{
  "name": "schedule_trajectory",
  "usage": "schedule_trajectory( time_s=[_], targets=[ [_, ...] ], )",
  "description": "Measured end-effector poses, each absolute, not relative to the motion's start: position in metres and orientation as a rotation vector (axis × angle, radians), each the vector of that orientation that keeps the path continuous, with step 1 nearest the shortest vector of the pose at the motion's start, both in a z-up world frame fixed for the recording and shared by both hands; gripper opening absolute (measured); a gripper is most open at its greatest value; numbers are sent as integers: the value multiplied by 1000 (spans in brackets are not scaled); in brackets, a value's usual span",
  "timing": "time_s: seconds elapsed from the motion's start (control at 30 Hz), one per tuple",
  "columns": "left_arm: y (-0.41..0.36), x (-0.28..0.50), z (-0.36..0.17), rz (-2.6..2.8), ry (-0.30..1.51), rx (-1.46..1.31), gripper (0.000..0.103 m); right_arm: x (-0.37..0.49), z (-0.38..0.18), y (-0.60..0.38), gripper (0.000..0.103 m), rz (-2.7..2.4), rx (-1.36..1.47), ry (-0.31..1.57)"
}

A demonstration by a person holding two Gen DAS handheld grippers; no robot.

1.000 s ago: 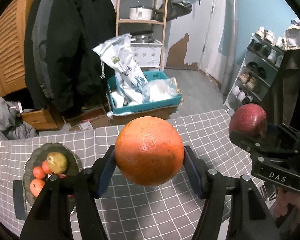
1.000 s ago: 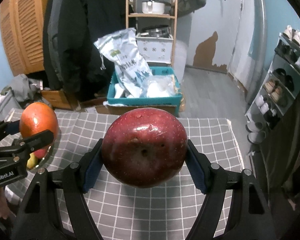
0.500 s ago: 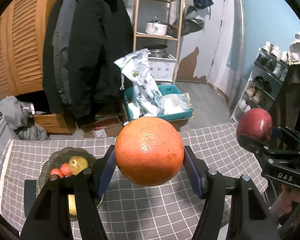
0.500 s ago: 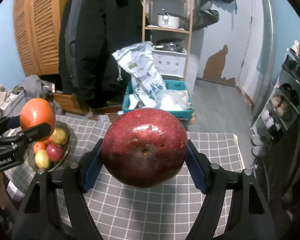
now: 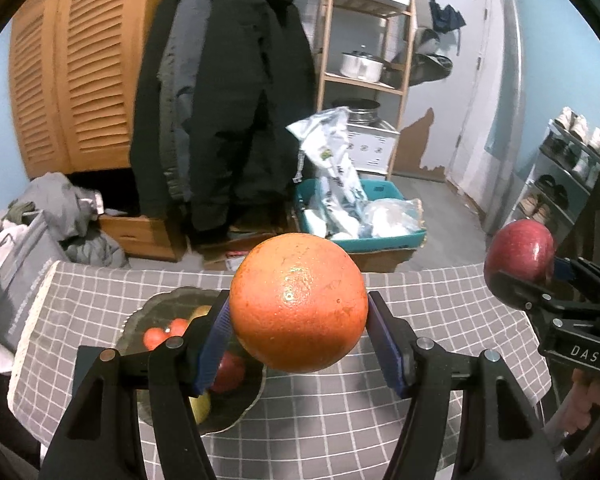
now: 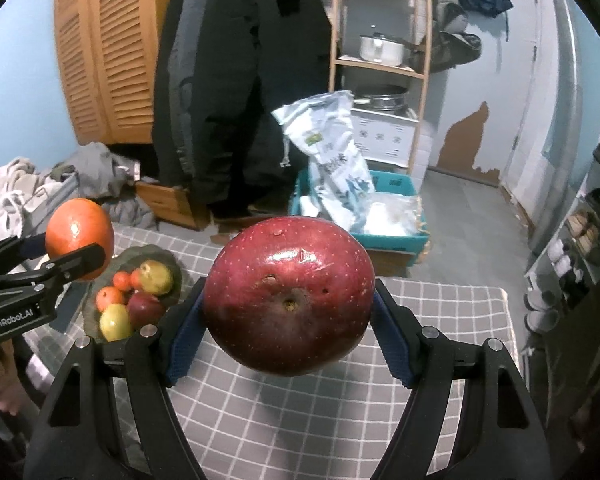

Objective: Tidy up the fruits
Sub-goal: 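Carry the orange with the left tool while the right tool carries the apple to the bowl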

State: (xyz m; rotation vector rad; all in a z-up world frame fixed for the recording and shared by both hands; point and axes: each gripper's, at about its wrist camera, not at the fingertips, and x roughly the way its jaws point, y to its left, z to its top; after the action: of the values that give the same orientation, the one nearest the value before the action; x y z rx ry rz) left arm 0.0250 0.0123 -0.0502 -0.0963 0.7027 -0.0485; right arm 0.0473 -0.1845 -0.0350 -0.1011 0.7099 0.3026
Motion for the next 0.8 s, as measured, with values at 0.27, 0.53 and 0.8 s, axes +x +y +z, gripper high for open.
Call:
schedule_trajectory(
  time_s=[0.27,0.53,0.8],
  targets=[
    [50,21,-57,18,714,-130,67,57,-38,-146,76,359,-115,720],
    [92,21,-74,100,744,-167,67,73,-53,-101,76,424,-123,754],
    [128,26,-97,139,788,-222,67,89,-72,-59,76,485,-131,806]
  ],
)
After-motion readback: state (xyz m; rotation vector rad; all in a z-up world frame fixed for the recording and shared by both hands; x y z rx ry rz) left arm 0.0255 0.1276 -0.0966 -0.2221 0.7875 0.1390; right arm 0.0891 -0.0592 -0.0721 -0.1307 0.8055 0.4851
